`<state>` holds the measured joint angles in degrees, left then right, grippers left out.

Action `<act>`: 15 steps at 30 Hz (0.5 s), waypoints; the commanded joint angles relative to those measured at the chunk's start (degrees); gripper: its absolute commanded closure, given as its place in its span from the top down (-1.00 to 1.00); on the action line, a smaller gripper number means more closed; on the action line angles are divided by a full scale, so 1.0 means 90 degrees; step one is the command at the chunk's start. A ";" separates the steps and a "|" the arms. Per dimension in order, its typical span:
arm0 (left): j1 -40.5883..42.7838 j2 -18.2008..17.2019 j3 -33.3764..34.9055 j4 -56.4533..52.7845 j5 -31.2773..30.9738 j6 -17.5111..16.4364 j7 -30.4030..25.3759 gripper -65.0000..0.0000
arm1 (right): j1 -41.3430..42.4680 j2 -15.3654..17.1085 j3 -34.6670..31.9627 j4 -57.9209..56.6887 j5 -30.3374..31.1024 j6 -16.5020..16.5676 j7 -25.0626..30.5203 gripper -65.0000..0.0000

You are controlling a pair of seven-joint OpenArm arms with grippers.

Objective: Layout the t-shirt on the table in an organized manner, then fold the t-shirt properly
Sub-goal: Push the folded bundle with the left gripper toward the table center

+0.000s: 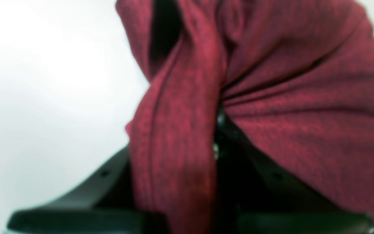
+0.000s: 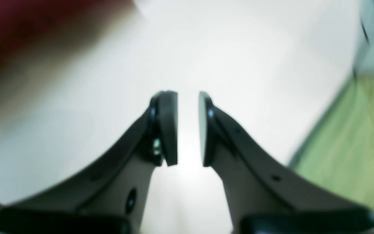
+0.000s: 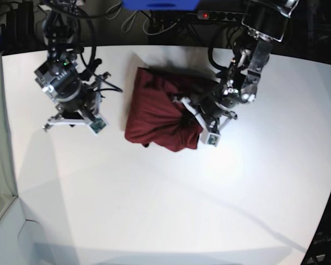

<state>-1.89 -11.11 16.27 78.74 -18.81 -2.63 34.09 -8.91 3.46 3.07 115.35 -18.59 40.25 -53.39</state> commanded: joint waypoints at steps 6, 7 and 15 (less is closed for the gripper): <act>-0.1035 -0.0098 0.1479 -0.0129 0.1245 0.0258 0.0349 -1.00 | 0.0321 -0.0165 0.1021 0.0111 0.0039 -0.0028 0.0076 -0.71; -0.1221 -0.0108 0.1752 -0.0246 0.1352 0.0258 0.0349 -1.00 | 0.0369 -0.0214 0.1207 0.0111 0.0039 -0.0028 0.0076 -0.71; -0.2696 0.0019 0.4087 -0.1496 0.1753 -0.0367 0.0213 -1.00 | 0.0379 -0.0253 0.2408 0.0102 0.0048 -0.0028 0.0095 -0.71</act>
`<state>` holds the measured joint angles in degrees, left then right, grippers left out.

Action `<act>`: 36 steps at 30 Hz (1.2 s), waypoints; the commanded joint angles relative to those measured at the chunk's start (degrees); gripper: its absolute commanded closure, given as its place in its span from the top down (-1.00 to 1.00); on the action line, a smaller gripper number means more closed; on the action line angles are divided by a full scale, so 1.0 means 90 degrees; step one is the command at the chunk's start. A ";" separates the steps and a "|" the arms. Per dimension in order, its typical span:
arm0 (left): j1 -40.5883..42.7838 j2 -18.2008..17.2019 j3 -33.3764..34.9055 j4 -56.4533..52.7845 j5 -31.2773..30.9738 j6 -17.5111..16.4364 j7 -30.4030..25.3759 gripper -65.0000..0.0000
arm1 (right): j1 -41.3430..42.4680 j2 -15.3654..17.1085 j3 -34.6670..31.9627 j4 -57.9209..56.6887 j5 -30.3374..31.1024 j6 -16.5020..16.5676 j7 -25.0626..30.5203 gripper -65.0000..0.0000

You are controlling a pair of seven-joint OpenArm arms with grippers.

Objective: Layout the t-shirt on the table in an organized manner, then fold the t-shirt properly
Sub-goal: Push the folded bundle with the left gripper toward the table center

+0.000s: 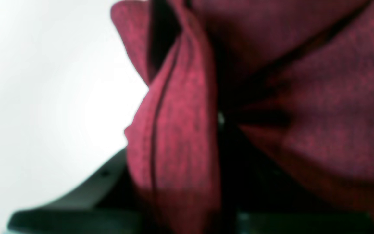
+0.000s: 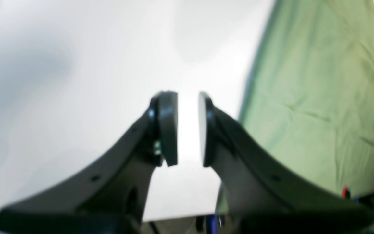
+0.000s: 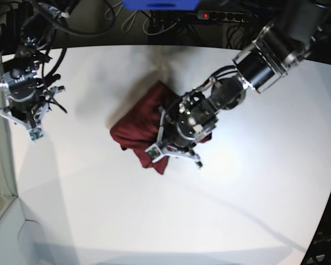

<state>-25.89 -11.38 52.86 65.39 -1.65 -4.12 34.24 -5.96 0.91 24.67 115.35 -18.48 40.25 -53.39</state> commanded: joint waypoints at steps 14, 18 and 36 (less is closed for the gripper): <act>-0.0488 0.1005 0.1096 -0.0549 0.2679 -0.2546 -0.1055 -1.00 | -0.0115 -0.0242 0.0830 0.0102 0.0036 -0.0028 0.0076 -0.71; -0.0488 0.1015 0.1086 -0.0530 0.2962 -0.2565 -0.1025 -1.00 | -0.0144 -0.0350 0.0830 0.0111 0.0036 -0.0028 0.0105 -0.71; -0.0576 0.1005 0.0783 -0.0169 0.3109 -0.2487 -0.1016 0.72 | -0.0261 -0.0369 0.0800 0.0111 0.0036 -0.0028 0.0095 -0.71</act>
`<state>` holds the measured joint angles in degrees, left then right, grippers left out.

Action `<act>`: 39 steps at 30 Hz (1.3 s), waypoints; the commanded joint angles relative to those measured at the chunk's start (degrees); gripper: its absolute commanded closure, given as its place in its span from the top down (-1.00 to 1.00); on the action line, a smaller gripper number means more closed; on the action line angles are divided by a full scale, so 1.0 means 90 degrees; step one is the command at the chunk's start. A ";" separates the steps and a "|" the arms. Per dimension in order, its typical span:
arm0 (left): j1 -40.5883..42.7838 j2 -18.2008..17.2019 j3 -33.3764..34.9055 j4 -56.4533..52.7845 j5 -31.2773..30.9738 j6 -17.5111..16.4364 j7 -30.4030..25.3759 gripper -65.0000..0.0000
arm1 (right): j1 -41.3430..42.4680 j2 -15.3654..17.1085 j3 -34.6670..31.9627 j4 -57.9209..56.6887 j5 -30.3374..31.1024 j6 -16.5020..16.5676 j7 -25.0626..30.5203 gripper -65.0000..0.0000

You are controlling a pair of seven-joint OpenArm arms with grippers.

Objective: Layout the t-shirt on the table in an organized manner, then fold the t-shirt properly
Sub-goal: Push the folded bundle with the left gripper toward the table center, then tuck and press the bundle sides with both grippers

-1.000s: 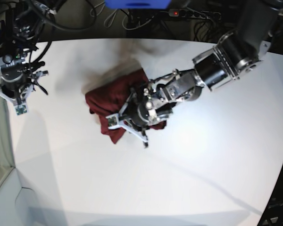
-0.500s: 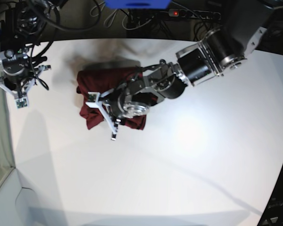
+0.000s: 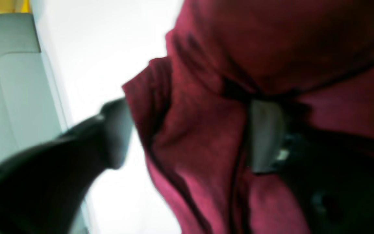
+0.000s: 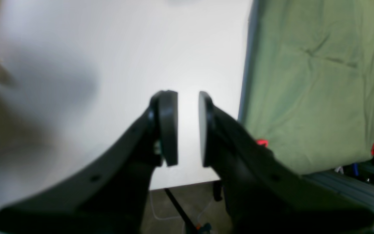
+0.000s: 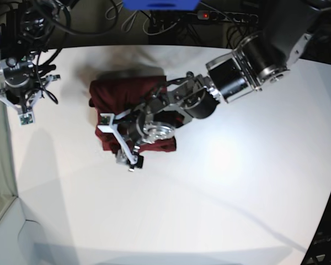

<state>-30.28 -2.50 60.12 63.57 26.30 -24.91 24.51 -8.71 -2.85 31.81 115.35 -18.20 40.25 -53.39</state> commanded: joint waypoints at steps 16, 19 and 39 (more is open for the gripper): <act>-0.0147 0.0683 -0.1859 0.0160 0.1497 -0.0187 0.0007 0.90 | 0.0035 0.0039 -0.0004 0.0111 0.0005 -0.0028 0.0095 -0.71; -0.0147 0.0810 -0.2406 0.0404 0.1468 -0.0217 0.0007 0.90 | 0.0054 0.0039 -0.0004 0.0111 0.0005 -0.0028 0.0095 -0.71; 0.1944 0.0136 -0.4584 0.2094 0.1458 -0.0256 0.2107 0.90 | 0.1275 -0.0040 -0.1215 -0.1051 0.0005 -0.0028 0.0115 -0.71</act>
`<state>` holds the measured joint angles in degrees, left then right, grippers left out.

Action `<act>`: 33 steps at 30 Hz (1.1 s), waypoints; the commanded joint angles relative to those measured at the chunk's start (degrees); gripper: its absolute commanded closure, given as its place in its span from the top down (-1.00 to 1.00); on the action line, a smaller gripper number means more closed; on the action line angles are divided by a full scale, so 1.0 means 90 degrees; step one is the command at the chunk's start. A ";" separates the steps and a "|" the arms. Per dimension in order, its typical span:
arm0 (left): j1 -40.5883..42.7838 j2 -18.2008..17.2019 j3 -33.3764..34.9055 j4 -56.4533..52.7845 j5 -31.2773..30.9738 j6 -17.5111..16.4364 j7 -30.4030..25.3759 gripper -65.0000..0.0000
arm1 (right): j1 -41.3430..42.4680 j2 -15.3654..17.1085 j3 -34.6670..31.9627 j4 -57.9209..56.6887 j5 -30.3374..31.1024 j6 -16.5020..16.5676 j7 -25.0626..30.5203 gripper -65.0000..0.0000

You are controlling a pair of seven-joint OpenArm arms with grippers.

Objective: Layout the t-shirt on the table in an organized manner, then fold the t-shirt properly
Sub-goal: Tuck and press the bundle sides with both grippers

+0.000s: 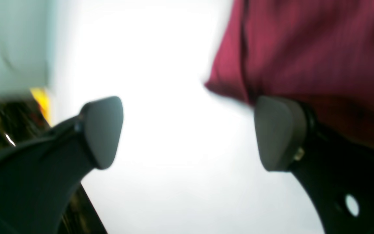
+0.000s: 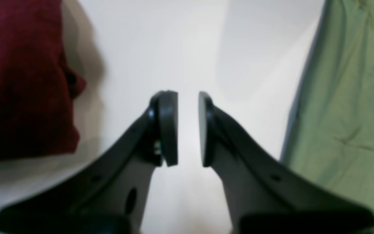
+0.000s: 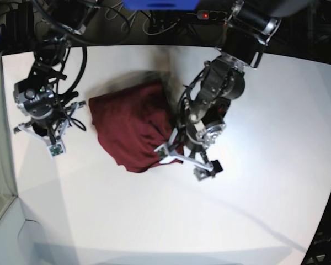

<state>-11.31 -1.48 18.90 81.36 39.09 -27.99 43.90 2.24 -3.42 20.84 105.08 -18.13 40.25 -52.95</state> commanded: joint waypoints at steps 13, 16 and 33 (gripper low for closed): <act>0.0216 0.0374 -0.0698 -0.0713 0.0018 0.0087 -0.0223 0.90 | 0.0117 -0.0240 -0.0005 -0.1336 0.0007 -0.0028 0.0867 -0.71; 0.0089 0.0638 -0.0805 -0.0879 0.0018 0.0087 -0.0487 0.90 | -0.0068 -0.0299 -0.0035 -0.1326 0.0007 -0.0028 0.0916 -0.71; -0.0418 0.1087 -0.0893 -0.2090 0.0018 0.0155 -0.1239 0.90 | -0.1104 -0.0426 -0.0592 -0.0662 0.0027 -0.0028 0.0926 -0.71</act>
<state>-15.62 7.86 10.63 63.09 39.40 -24.01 30.06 -8.12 -7.35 15.53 98.24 -18.00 40.07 -45.12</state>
